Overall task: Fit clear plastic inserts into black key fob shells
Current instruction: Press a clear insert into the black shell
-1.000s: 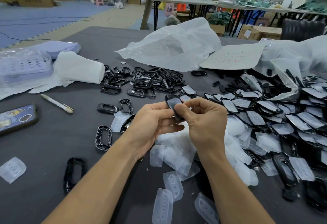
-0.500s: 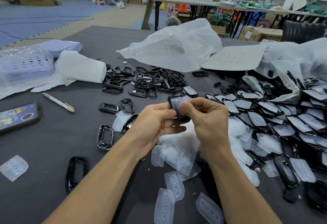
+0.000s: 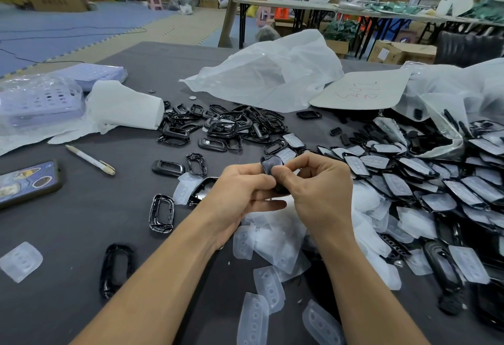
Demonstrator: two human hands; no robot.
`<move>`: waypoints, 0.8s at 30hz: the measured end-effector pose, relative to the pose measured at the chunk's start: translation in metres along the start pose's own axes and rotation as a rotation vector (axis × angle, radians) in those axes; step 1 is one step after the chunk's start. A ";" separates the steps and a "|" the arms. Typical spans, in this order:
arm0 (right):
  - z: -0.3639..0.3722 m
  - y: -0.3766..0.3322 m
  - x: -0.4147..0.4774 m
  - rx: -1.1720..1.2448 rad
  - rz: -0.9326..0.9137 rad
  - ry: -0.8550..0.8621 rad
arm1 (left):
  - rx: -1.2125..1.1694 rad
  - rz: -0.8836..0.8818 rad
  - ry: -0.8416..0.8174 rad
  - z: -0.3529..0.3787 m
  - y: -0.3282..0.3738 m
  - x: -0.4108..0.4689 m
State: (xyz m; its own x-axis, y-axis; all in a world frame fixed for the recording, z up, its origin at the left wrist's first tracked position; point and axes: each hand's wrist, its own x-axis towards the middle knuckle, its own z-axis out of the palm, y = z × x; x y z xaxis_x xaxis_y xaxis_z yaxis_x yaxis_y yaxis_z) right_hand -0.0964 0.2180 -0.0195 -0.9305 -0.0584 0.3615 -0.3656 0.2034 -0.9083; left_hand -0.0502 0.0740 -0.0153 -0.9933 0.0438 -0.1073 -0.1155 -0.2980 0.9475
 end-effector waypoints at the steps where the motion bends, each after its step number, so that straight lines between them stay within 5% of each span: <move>1: 0.000 0.000 0.000 0.018 0.008 -0.014 | -0.002 0.000 0.004 0.000 0.000 0.000; 16: -0.003 -0.008 0.006 0.433 0.163 -0.175 | -0.076 -0.025 0.018 -0.001 0.003 0.001; 24: -0.004 -0.010 0.005 0.273 0.149 -0.166 | -0.034 -0.018 0.015 0.000 0.001 0.002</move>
State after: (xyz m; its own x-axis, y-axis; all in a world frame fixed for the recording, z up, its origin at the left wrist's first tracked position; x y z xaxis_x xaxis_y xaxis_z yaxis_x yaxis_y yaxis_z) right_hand -0.0969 0.2200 -0.0080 -0.9563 -0.2109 0.2023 -0.1971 -0.0454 -0.9793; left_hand -0.0519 0.0741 -0.0146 -0.9910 0.0352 -0.1294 -0.1338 -0.3293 0.9347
